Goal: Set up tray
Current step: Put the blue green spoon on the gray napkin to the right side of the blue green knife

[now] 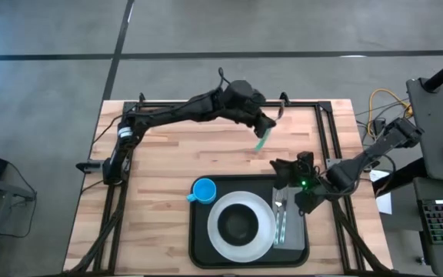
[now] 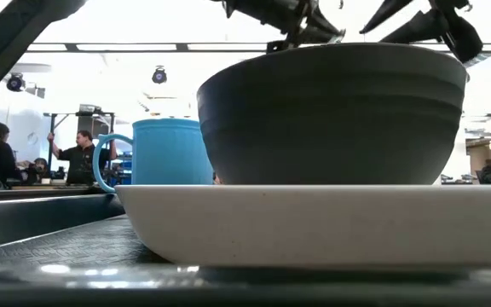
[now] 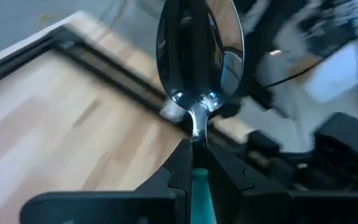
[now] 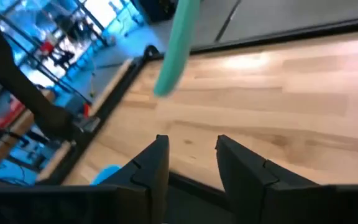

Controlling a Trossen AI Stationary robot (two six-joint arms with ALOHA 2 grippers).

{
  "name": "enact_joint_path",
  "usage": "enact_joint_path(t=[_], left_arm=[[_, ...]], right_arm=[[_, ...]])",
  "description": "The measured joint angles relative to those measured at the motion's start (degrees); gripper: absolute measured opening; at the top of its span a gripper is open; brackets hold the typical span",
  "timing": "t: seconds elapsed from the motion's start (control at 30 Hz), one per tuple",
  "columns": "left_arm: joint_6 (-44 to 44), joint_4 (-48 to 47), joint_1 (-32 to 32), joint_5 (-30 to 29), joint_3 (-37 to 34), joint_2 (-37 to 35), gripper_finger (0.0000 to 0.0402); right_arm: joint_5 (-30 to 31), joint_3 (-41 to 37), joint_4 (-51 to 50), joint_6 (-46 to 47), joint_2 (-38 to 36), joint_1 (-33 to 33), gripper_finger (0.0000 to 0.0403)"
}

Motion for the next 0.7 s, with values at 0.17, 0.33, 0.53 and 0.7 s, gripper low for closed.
enact_joint_path(t=[0.17, 0.33, 0.53, 0.7], left_arm=[[-1.74, 10.27, -0.21, 6.46, -2.86, 0.0, 0.0014], [-2.24, 14.65, -0.18, 7.53, -5.7, -0.02, 0.0015], [-3.74, 24.42, -0.72, 12.64, -8.86, 0.0, 0.0015], [-6.63, 19.5, -1.02, 3.81, -9.31, -0.04, 0.0015]], right_arm=[[1.49, 0.94, -0.09, -0.64, -0.6, 0.04, 0.0157], [1.63, 0.54, -0.93, 1.0, -3.17, 0.02, 0.0211], [1.56, -0.28, -1.51, 1.49, -6.77, -0.17, 0.0265], [1.35, -1.48, -1.55, 4.61, -8.94, -0.69, 0.0277]])
